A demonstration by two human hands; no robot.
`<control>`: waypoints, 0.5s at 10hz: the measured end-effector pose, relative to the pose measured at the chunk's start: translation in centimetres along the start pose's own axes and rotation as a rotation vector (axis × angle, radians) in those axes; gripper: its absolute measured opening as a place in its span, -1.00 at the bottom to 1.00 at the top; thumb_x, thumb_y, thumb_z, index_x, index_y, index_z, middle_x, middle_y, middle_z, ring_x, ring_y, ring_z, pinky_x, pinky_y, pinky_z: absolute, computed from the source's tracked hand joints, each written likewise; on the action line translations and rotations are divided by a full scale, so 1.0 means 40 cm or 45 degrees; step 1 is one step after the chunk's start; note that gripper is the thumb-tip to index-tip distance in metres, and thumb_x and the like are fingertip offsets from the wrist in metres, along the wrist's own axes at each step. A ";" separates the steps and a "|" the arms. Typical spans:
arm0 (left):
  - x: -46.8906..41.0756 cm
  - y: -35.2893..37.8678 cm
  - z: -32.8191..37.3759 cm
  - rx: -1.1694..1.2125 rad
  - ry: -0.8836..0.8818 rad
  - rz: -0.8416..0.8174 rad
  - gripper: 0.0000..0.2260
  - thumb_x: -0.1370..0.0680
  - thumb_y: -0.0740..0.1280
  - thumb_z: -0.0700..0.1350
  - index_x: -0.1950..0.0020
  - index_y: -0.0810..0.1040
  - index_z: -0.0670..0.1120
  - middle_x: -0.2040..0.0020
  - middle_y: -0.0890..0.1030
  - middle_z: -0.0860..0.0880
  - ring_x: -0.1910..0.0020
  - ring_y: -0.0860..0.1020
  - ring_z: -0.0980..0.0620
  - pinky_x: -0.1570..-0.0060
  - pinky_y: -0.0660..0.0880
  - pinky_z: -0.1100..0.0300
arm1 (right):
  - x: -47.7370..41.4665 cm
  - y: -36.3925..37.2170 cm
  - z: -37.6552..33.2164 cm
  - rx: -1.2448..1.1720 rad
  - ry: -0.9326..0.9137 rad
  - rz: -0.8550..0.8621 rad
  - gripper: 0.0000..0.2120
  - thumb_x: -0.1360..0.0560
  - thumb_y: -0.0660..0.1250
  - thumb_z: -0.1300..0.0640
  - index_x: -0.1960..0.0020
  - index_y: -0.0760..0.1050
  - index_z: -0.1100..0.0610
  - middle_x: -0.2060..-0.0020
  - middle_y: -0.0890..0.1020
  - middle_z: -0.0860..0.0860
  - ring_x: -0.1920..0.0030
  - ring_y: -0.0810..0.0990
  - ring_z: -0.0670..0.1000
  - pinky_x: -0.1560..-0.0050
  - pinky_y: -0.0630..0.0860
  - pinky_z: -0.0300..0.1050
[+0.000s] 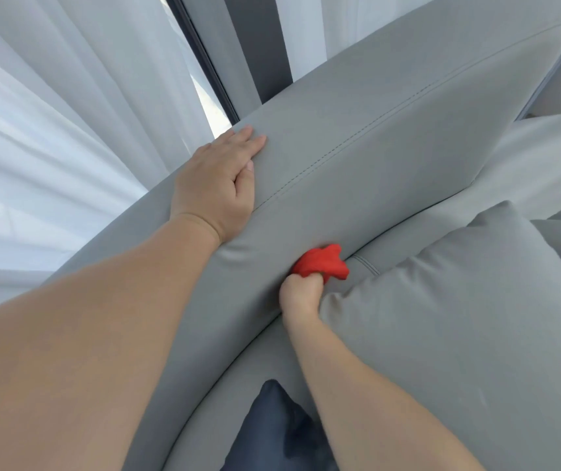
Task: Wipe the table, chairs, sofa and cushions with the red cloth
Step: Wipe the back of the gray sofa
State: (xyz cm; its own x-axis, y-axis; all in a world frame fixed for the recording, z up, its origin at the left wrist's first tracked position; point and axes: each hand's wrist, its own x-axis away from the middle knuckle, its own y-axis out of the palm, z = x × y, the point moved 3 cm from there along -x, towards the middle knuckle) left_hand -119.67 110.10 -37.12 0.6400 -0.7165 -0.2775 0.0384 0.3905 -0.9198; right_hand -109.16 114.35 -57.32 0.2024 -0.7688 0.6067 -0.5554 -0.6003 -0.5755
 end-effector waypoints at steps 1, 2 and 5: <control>-0.002 0.002 -0.008 -0.011 0.005 0.005 -0.61 -0.59 0.07 -0.11 -0.39 0.44 0.04 -0.42 0.40 0.03 -0.43 0.30 0.05 -0.41 0.18 0.12 | -0.116 -0.079 0.007 0.116 -0.013 0.215 -0.59 -0.52 -0.08 0.43 -0.18 0.41 0.16 0.07 0.49 0.07 0.11 0.54 0.01 0.24 0.48 -0.14; 0.002 0.006 -0.008 -0.007 0.004 0.013 -0.61 -0.59 0.07 -0.11 -0.39 0.44 0.04 -0.42 0.40 0.03 -0.43 0.30 0.05 -0.41 0.19 0.12 | -0.163 -0.076 0.004 -1.214 0.434 -0.210 -0.64 -0.58 0.04 0.30 -0.35 0.33 0.18 0.04 0.50 -0.01 0.26 0.55 -0.08 0.33 0.53 -0.26; -0.003 0.003 -0.007 -0.037 0.008 -0.012 -0.60 -0.58 0.06 -0.11 -0.39 0.43 0.02 -0.42 0.40 0.02 -0.43 0.30 0.04 -0.41 0.21 0.04 | -0.239 -0.139 -0.070 -1.304 0.234 -0.125 -0.59 -0.55 0.15 0.28 -0.40 0.32 0.20 -0.26 0.52 0.16 -0.24 0.53 0.17 -0.17 0.49 -0.01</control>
State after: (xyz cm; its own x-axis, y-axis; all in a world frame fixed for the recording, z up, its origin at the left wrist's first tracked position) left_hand -119.98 110.08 -37.28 0.6351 -0.7237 -0.2701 0.0224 0.3667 -0.9301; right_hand -110.26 125.66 -58.39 0.2054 -0.6298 0.7491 -0.9785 -0.1181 0.1690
